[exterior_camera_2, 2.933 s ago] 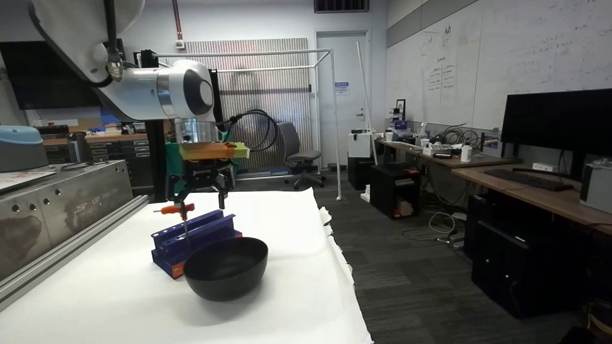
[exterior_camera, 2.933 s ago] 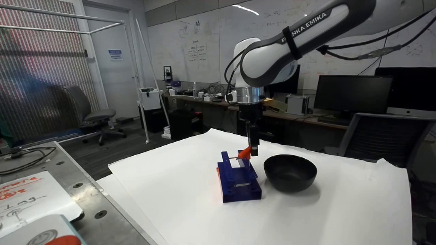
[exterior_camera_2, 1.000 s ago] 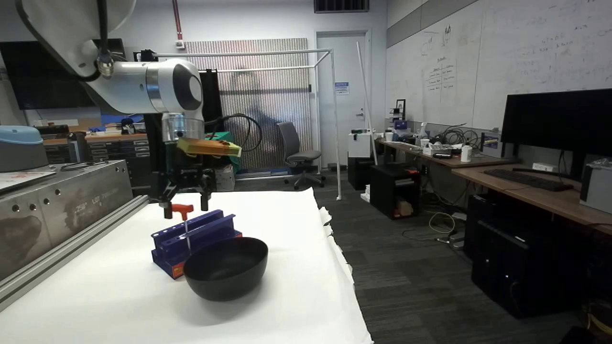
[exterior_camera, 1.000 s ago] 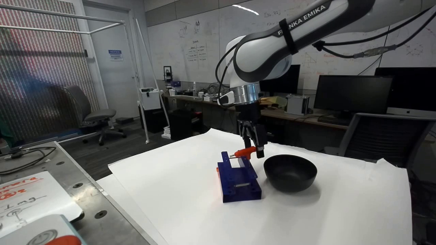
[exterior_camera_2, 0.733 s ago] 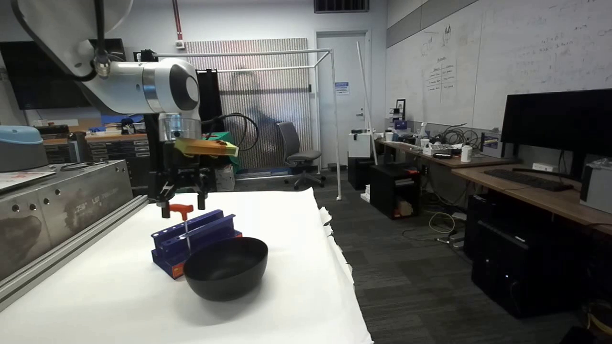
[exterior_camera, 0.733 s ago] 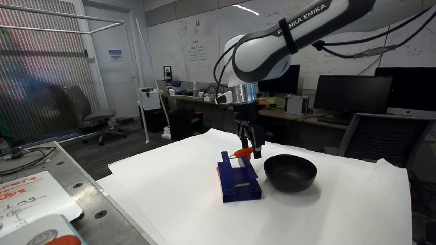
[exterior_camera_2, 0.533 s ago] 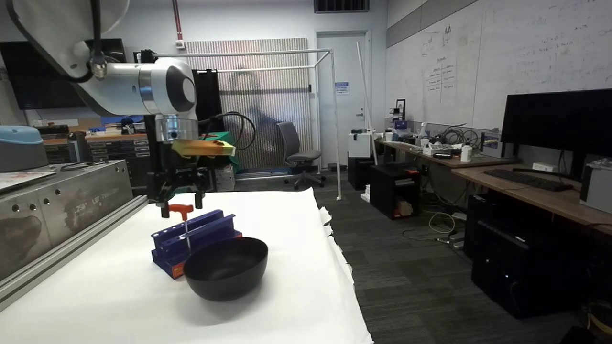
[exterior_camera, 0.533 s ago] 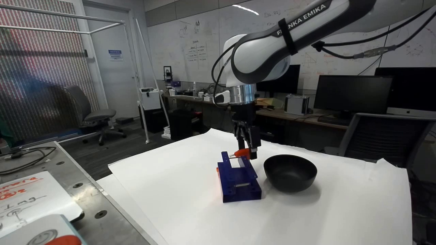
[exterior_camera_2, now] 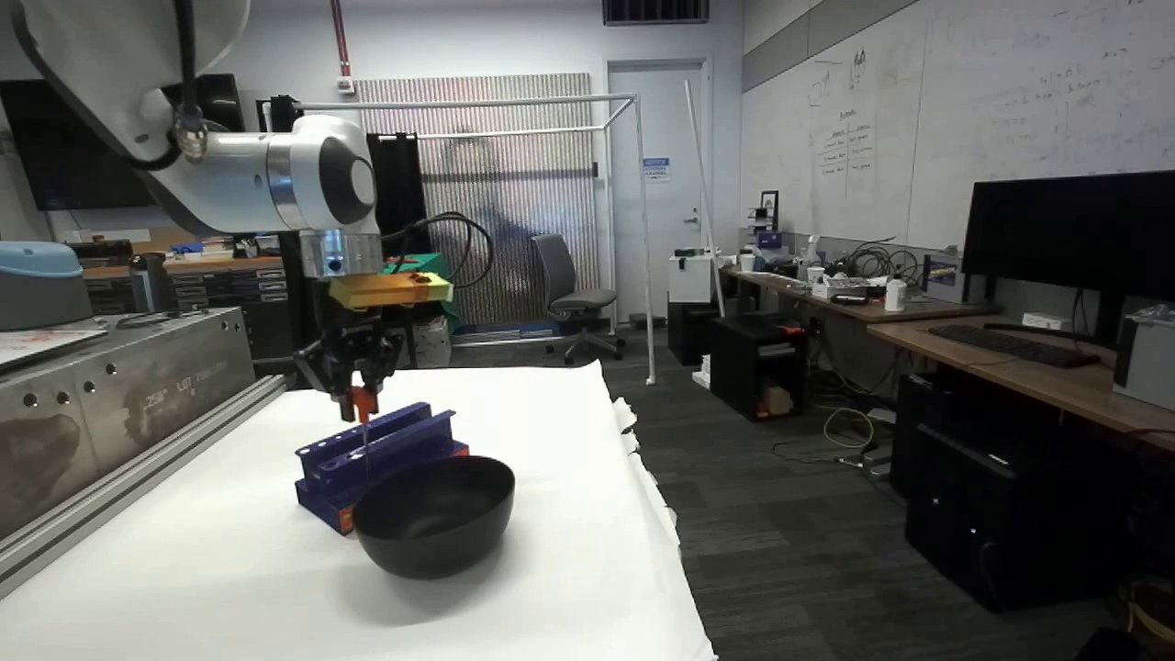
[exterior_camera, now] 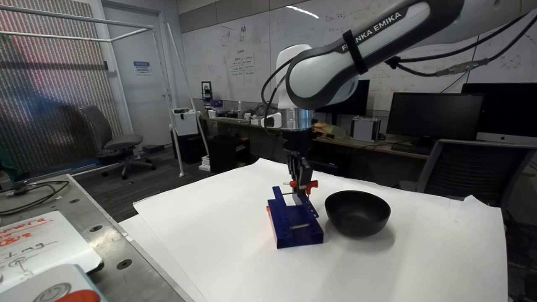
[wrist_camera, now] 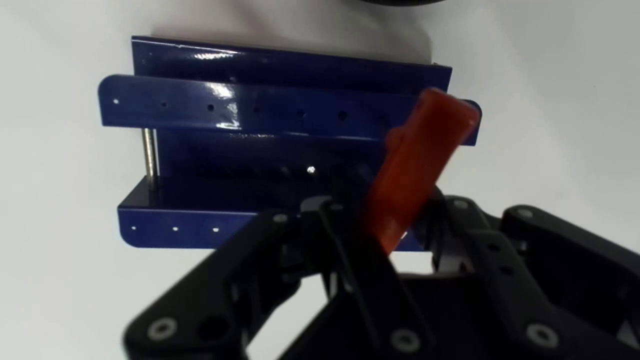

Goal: Put the orange object inside the bowl.

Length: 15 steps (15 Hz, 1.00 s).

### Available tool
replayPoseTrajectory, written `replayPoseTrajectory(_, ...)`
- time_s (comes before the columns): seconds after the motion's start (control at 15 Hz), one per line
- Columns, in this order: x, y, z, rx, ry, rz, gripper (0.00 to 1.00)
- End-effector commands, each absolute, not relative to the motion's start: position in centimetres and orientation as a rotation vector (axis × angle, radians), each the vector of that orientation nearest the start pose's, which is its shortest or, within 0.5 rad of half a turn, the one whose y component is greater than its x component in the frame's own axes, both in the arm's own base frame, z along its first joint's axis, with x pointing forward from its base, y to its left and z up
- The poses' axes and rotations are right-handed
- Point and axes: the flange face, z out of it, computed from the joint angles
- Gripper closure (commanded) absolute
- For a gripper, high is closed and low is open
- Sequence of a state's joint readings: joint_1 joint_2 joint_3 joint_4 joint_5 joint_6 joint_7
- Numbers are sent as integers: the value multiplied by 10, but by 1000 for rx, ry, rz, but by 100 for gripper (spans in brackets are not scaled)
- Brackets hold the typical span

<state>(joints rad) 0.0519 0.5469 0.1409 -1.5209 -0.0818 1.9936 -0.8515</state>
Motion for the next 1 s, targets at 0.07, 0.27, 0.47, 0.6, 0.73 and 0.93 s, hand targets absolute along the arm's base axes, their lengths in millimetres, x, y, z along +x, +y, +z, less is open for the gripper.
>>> replayPoseTrajectory(0.07,675,109,351,-2738,-1593,144,95)
replayPoseTrajectory(0.27,669,108,358,-2731,-1613,180,93)
replayPoseTrajectory(0.47,662,109,372,-2728,-1631,209,93)
replayPoseTrajectory(0.6,661,108,378,-2725,-1630,225,89)
replayPoseTrajectory(0.73,659,107,384,-2726,-1629,236,91)
replayPoseTrajectory(0.93,655,108,396,-2734,-1628,236,91)
